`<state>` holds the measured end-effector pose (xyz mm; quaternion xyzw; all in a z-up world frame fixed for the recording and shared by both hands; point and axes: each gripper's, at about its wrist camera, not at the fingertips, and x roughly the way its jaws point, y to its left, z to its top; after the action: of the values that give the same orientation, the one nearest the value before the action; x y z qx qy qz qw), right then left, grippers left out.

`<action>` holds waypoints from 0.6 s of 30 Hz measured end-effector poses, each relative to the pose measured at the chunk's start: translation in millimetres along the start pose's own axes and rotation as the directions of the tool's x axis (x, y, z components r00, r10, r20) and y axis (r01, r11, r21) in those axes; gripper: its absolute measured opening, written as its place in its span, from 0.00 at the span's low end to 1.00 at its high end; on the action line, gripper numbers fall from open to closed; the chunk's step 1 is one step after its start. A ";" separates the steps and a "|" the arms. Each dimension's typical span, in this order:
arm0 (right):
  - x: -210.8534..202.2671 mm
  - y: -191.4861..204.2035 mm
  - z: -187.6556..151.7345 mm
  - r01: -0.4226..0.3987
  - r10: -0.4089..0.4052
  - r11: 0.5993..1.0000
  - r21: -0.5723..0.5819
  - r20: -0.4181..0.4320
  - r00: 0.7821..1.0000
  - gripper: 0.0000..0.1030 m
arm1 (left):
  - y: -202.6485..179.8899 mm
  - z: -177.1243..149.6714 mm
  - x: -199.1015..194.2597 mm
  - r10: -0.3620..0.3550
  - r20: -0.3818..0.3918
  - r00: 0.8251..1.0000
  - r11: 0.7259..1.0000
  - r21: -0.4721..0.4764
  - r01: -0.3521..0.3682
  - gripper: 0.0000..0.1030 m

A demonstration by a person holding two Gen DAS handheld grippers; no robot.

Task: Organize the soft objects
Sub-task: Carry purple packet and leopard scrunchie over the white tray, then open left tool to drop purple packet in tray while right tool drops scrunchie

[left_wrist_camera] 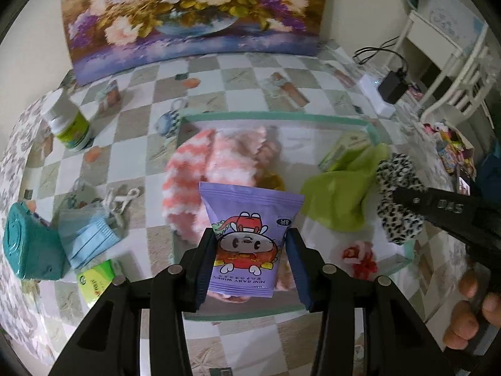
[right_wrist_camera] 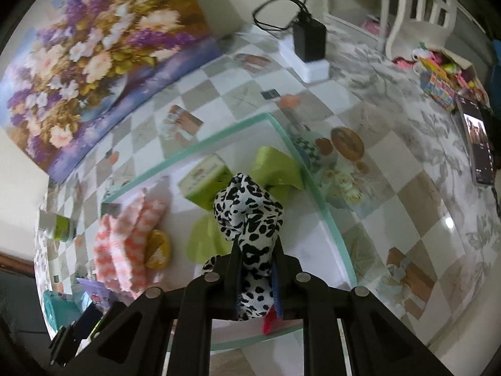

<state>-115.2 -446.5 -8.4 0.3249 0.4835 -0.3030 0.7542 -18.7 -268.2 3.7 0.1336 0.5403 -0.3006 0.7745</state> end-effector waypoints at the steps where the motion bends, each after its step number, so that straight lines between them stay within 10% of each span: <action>1: 1.7 -0.4 0.3 0.010 -0.010 1.000 0.000 -0.001 1.000 0.16 | -2.5 0.3 -1.0 -0.005 0.008 1.000 1.000 0.010 0.005 0.46; 18: 21.2 6.3 -4.2 0.077 -0.080 0.995 -0.069 -0.050 0.996 0.18 | -15.9 6.6 13.0 -0.055 0.040 0.998 0.998 0.034 0.053 0.47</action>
<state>-105.2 -442.4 -28.1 0.2881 0.5254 -0.3074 0.7392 -20.3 -288.4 -3.8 0.1254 0.5225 -0.3330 0.7748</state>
